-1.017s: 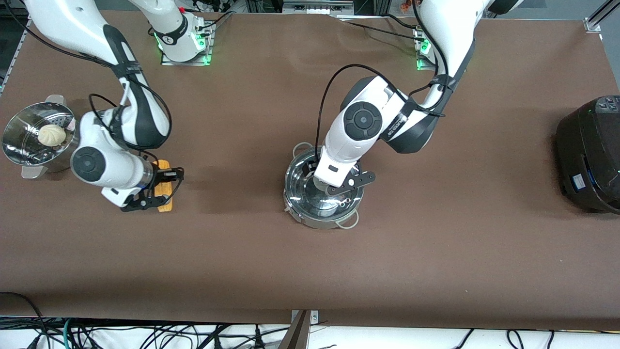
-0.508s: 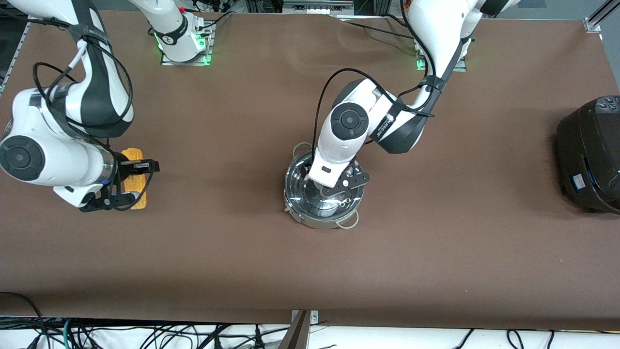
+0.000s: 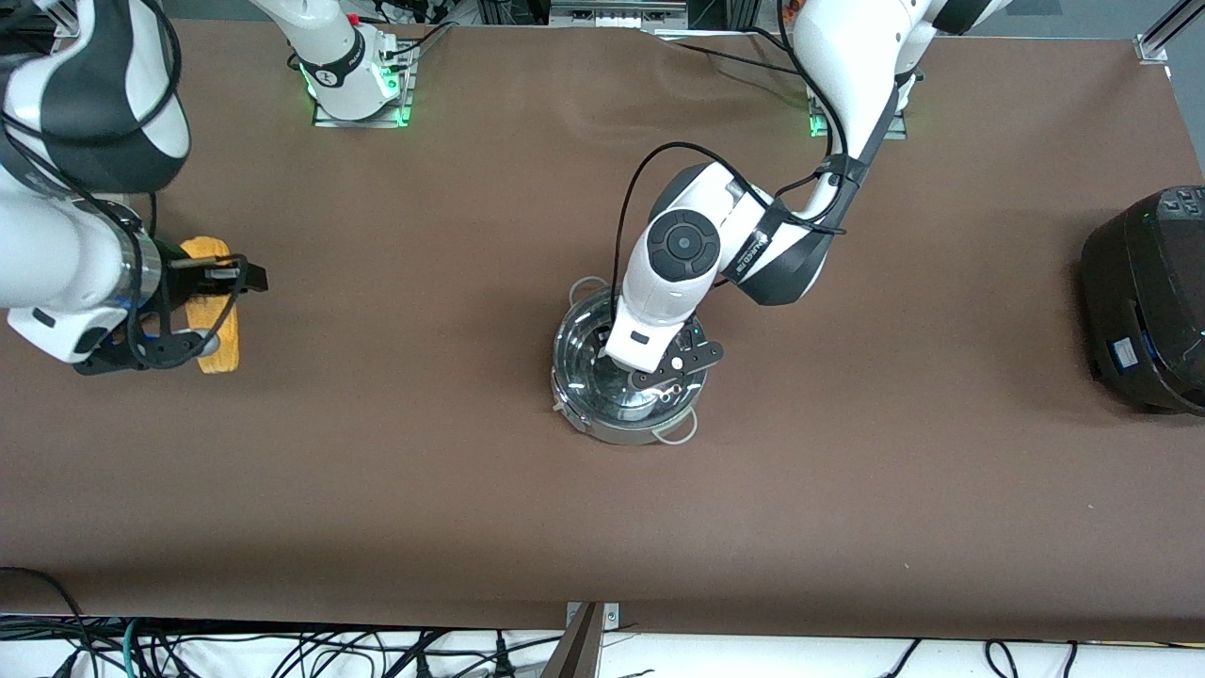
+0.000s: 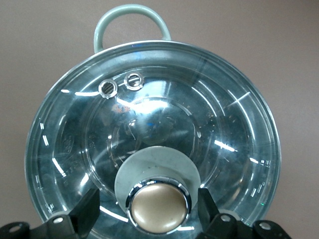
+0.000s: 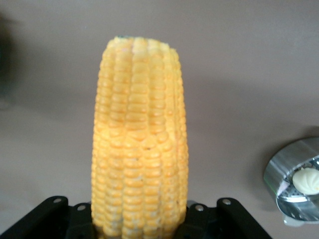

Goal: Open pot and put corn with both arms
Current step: 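Grasp the corn with the right gripper while the left gripper grasps the lid knob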

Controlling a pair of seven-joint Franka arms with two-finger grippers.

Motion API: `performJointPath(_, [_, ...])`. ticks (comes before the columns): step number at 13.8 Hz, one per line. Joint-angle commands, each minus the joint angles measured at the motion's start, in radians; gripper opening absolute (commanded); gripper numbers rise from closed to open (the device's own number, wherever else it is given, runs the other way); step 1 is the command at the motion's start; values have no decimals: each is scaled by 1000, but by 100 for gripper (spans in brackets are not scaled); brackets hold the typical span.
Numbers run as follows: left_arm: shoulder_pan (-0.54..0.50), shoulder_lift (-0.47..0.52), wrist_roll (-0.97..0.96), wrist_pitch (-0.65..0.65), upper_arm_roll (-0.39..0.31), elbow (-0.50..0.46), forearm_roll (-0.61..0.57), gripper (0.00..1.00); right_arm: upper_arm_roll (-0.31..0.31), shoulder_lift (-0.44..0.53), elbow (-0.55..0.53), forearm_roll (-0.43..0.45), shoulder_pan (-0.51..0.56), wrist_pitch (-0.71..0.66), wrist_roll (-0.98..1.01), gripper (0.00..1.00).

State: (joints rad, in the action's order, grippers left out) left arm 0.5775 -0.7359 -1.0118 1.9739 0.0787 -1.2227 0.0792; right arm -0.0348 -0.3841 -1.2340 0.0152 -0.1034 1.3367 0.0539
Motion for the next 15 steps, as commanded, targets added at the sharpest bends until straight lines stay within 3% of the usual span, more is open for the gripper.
performJointPath(1, [15,-22,-25,-4,-23,48,-4,82,-5,16,44,2,-6,-65,6,0])
performJointPath(11, [30,-25,-47,5,-27,46,-4,67,-8,16,64,2,-15,-67,6,0])
performJointPath(13, [32,-25,-48,5,-27,43,-4,55,-8,16,64,2,-18,-67,-5,0])
performJointPath(14, [35,-25,-51,5,-25,43,-4,34,-8,16,64,0,-18,-67,-17,0])
performJointPath(15, [35,-23,-50,5,-25,43,-3,22,-8,16,62,-1,-19,-67,-22,0])
